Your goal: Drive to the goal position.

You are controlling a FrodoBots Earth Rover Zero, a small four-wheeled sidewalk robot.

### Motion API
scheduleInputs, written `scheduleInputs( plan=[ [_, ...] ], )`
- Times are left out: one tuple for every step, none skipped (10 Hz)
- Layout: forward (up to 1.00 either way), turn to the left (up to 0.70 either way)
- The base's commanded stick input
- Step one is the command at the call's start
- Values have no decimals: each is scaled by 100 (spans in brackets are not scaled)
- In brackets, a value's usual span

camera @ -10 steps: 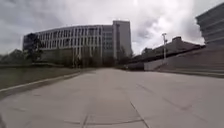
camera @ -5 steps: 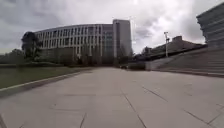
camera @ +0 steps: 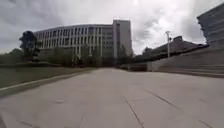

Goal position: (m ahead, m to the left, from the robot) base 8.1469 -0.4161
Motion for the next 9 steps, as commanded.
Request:
scheduleInputs(
  plan=[
    [100, 40],
    [100, 30],
    [100, 0],
    [100, 0],
    [100, 0],
    [100, 0],
    [100, 0],
    [100, 0],
    [100, 0]
  ],
)
